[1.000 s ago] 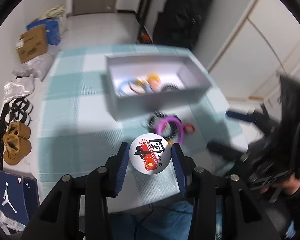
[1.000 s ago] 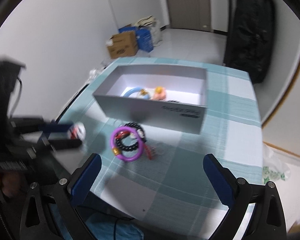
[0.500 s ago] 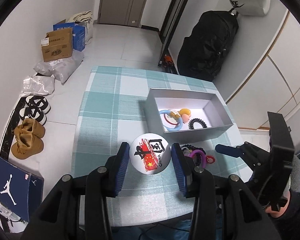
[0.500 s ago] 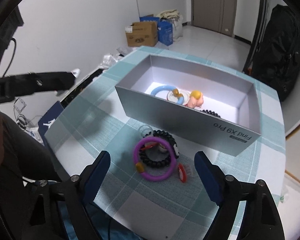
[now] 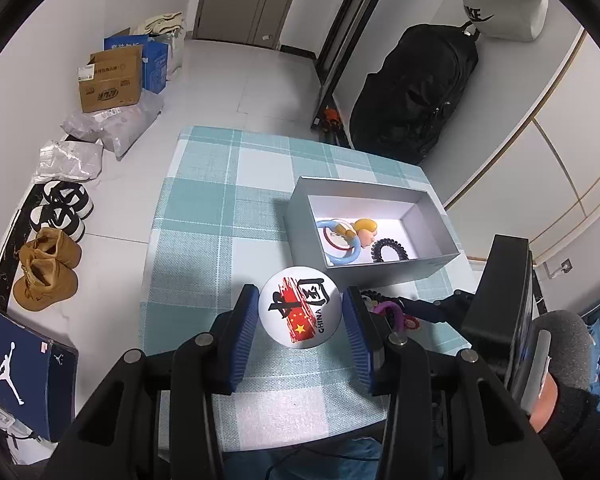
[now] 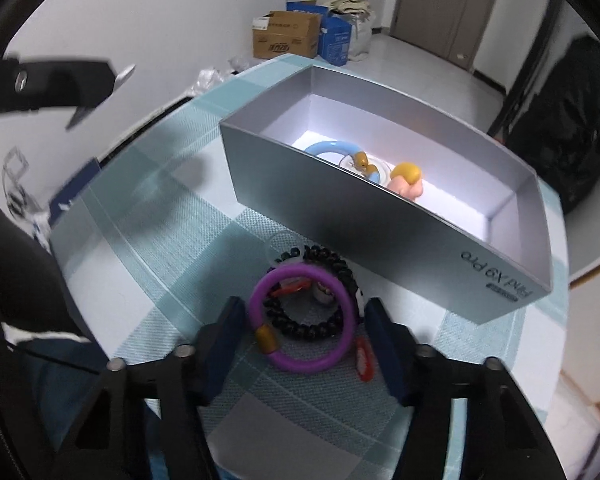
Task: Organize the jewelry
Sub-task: 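Carry the badge toward the box with the left tool while the right tool grasps the purple bangle, then lower the badge into the box with the left tool while the right tool lowers the purple bangle in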
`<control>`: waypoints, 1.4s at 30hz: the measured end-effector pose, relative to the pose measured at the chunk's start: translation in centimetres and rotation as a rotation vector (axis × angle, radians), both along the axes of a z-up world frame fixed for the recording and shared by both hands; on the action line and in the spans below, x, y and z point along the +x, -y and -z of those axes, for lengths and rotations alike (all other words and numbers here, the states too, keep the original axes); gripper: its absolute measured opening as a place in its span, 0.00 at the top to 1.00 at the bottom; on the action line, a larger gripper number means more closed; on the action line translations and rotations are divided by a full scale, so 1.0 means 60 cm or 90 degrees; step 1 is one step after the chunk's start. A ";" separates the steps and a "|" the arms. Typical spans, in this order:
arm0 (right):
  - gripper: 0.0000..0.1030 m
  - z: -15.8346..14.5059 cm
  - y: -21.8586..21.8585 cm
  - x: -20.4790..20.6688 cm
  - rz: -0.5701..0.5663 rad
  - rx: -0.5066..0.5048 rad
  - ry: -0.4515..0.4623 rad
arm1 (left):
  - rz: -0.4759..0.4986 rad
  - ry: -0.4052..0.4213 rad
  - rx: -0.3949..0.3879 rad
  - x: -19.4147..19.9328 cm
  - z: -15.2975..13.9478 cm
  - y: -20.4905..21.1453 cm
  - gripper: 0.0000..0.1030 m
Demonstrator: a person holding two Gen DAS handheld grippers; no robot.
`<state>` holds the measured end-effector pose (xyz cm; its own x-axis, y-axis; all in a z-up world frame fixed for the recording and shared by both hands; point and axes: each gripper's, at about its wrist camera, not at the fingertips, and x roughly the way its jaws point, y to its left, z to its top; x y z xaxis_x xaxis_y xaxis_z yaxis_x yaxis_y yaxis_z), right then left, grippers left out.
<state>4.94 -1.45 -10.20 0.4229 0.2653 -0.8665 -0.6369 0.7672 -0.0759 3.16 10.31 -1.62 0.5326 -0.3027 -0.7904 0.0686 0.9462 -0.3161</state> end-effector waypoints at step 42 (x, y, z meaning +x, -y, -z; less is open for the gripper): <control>0.50 -0.157 0.148 0.063 0.142 0.341 0.036 | 0.024 0.030 -0.042 0.068 -0.015 0.094 0.64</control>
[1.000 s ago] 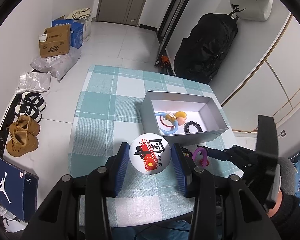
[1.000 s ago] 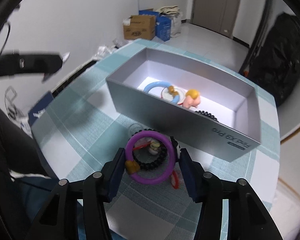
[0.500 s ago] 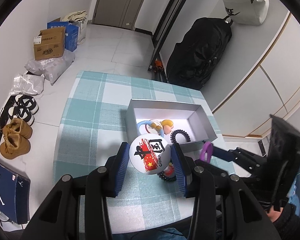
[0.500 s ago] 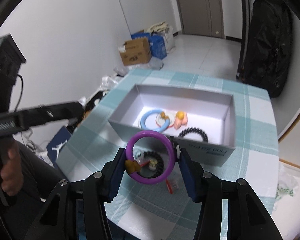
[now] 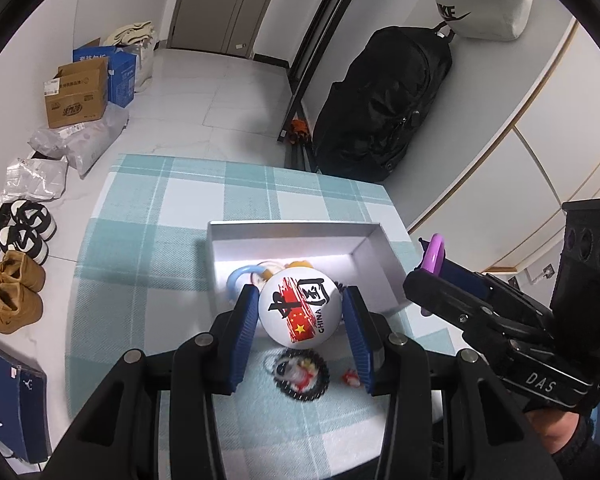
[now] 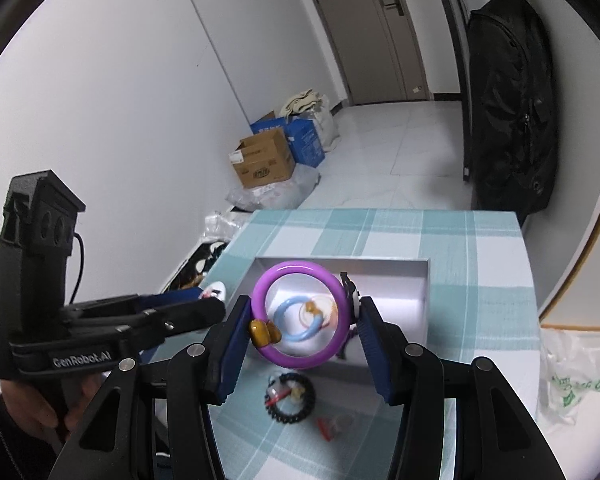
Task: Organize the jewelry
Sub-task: 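Lower the badge into the box with the left tool while the right tool lowers the purple bangle in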
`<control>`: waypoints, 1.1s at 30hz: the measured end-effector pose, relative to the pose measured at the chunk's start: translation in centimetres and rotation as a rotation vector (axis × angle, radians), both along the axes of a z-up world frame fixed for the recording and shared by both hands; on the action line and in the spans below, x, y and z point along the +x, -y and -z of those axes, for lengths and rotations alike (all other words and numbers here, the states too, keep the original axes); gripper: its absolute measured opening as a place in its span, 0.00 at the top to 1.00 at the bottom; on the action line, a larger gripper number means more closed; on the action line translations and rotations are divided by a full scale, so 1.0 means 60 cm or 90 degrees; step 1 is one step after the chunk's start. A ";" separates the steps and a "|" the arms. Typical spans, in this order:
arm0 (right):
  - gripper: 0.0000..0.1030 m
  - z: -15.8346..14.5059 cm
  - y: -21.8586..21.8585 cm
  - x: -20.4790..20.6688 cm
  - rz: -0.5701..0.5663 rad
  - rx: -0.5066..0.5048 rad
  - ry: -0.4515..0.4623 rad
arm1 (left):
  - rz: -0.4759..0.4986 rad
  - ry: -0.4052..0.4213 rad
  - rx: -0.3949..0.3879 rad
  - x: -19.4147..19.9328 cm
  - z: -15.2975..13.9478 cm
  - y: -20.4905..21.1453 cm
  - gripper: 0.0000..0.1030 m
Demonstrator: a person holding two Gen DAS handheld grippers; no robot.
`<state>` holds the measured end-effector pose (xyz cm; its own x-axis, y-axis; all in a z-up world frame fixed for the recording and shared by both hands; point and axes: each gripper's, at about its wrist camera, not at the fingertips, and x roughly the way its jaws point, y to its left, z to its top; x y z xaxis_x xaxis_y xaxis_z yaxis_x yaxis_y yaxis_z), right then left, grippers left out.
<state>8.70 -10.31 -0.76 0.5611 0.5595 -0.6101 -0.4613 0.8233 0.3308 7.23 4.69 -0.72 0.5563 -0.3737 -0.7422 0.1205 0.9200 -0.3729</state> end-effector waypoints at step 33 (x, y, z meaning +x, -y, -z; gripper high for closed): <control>0.50 0.082 0.016 0.110 0.031 0.052 -0.148 | 0.031 -0.077 -0.002 0.090 0.058 0.026 0.64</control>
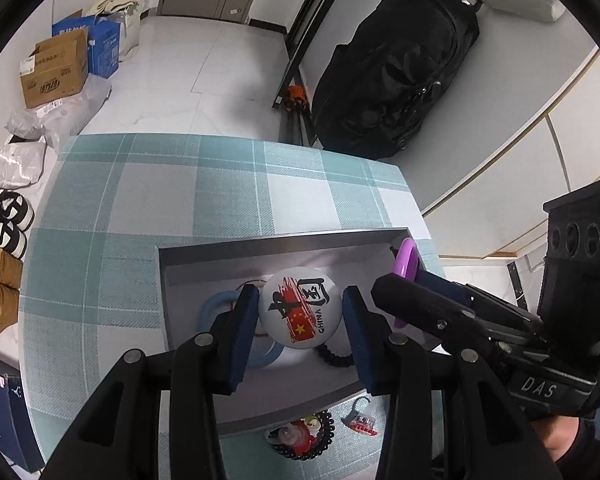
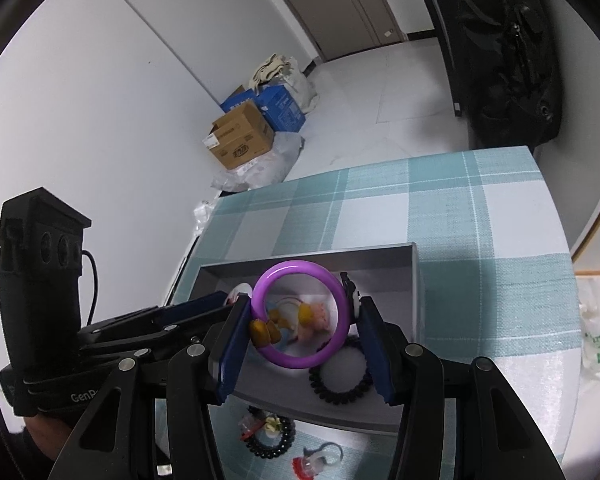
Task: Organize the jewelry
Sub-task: 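Lower the badge into the box with the left tool while the right tool lowers the purple bangle in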
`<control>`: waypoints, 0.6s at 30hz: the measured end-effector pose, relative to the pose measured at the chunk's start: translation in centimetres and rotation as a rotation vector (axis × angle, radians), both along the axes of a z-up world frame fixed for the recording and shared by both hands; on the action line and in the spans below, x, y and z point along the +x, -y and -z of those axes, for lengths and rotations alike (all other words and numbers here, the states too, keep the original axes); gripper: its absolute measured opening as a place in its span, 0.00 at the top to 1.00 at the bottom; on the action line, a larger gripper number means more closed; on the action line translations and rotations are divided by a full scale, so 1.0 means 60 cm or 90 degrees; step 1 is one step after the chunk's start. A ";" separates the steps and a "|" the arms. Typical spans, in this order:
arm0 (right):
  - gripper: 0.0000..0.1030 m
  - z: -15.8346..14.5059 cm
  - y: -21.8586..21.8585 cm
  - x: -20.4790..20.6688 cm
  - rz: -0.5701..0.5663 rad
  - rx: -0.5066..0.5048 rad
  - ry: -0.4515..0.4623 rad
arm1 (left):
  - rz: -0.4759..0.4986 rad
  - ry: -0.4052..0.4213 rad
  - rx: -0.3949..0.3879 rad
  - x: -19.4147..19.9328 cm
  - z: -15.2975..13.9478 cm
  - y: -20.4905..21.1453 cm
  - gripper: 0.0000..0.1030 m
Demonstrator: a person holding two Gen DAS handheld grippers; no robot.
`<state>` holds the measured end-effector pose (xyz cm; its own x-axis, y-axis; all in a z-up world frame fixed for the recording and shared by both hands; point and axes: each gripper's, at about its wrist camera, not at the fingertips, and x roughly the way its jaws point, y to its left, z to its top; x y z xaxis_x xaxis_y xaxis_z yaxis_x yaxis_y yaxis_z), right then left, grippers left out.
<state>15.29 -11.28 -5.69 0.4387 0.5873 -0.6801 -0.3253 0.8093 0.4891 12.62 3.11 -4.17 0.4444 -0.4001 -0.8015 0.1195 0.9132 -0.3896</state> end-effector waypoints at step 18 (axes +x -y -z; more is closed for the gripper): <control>0.24 -0.029 0.049 -0.007 0.071 0.084 0.012 | -0.036 0.024 0.003 -0.005 -0.017 -0.013 0.30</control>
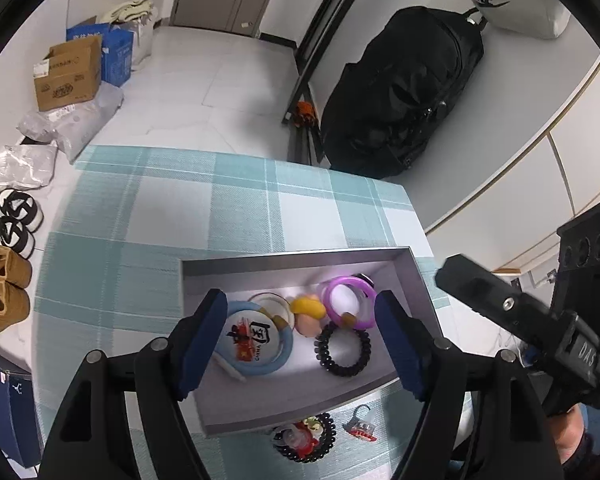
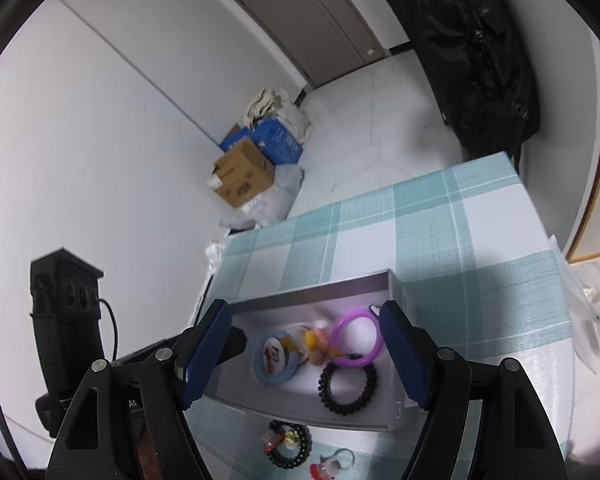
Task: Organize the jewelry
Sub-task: 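Lower the badge into the box with the left tool while the right tool lowers the purple bangle in, then withdraw both tools from the box back toward the remaining jewelry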
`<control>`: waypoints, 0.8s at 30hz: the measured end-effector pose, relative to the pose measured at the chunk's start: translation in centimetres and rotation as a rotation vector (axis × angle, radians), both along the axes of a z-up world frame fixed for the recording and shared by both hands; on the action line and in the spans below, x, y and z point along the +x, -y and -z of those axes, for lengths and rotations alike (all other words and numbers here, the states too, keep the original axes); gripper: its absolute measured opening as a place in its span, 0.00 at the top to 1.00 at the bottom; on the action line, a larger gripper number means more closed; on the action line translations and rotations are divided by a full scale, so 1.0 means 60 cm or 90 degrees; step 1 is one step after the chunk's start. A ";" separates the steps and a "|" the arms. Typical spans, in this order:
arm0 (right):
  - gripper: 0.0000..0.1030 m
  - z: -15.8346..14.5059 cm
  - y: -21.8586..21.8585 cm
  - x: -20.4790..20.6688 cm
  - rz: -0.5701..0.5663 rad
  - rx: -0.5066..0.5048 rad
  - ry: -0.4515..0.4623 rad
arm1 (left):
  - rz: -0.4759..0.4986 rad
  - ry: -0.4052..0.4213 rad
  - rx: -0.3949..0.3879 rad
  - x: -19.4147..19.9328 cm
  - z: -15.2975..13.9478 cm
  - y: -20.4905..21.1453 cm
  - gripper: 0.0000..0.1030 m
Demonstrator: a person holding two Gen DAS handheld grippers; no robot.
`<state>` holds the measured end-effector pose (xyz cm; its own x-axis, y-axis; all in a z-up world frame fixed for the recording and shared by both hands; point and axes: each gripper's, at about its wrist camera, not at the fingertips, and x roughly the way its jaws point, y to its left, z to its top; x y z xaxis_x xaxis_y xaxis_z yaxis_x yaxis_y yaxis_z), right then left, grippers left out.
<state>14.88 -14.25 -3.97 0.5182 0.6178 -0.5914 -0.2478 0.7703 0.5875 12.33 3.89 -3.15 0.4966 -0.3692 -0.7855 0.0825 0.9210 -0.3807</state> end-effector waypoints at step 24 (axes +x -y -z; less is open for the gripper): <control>0.17 -0.029 0.004 -0.084 -0.019 -0.070 0.092 | -0.033 0.093 0.140 -0.113 -0.029 0.012 0.29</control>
<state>9.83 -14.52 -2.22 0.5854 0.5696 -0.5770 -0.3466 0.8191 0.4570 5.53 3.18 -1.40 0.6241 -0.1693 -0.7628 0.0727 0.9846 -0.1591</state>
